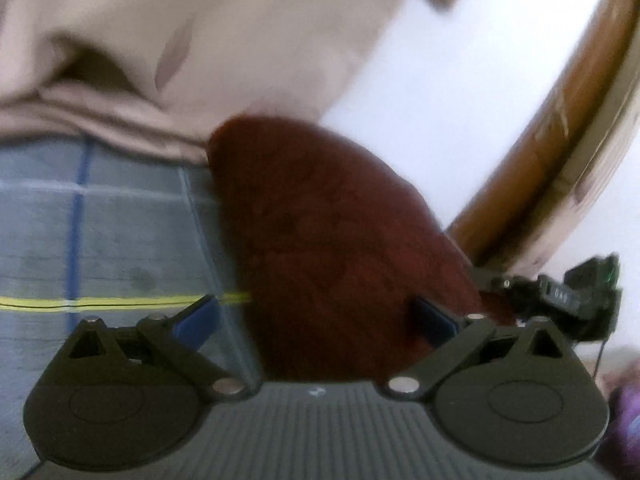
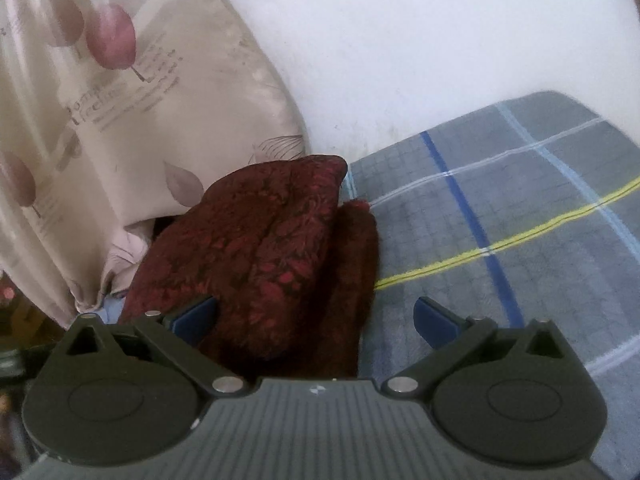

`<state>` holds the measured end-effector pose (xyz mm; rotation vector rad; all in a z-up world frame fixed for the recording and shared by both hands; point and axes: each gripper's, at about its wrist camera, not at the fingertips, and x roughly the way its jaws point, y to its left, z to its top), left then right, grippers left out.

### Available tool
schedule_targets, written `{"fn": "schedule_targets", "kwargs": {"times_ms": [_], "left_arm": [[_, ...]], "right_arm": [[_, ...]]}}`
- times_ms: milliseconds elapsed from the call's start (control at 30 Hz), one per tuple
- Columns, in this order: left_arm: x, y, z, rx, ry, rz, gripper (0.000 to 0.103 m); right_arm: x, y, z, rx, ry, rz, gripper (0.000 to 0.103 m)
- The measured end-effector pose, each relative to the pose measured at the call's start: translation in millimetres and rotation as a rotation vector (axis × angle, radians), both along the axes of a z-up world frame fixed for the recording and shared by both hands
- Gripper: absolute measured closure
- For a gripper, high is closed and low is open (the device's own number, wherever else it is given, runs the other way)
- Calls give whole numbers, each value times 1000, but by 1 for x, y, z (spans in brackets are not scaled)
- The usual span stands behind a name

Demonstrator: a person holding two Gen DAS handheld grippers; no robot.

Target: Fold small clothes

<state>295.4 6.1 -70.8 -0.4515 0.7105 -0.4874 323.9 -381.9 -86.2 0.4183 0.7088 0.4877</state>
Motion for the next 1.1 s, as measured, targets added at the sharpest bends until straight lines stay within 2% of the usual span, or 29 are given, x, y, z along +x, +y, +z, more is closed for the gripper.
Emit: {"fn": "schedule_targets", "kwargs": {"times_ms": [133,267,333,367,533,600,633,667,700,733,767,800,867,967,1000,1033,1100], "left_arm": [[17,5,-11,-109,15,-15,0],[7,-4,-6,-30,-95,45,0],[7,-11,-7,13,-105,37,0],[9,-11,-8,-1,-92,40,0],[38,-7,-29,-219,70,-32,0],[37,-12,-33,-209,50,-48,1],[32,-14,-31,-208,44,-50,9],[26,-13,-28,-215,45,-47,15],[16,-11,-21,-211,40,-40,17],[1,-6,-11,-206,28,-45,17],[-16,0,-1,-199,16,-47,17],[-37,9,10,-186,18,-35,17],[-75,27,28,-156,34,-6,16],[-142,51,48,-38,31,45,11],[-159,57,48,-3,25,56,10],[-173,61,46,41,15,77,4],[-197,64,36,183,7,144,1]], "right_arm": [[10,2,1,21,-8,-15,0],[0,7,8,-15,-34,-8,0],[-8,15,6,-103,-60,-22,0],[-7,16,2,-98,-44,-16,0],[14,13,-15,54,90,17,0],[25,14,-24,112,138,43,0],[27,14,-27,141,147,47,0],[25,15,-29,176,155,52,10],[23,17,-32,221,189,66,20],[18,21,-29,225,202,69,26],[9,26,-21,220,179,78,34],[-4,30,-9,226,151,95,37],[-29,39,11,267,123,144,38],[-80,66,29,283,98,194,38],[-99,77,30,293,94,204,38],[-116,86,30,295,92,211,38],[-151,108,25,251,72,196,38]]}}
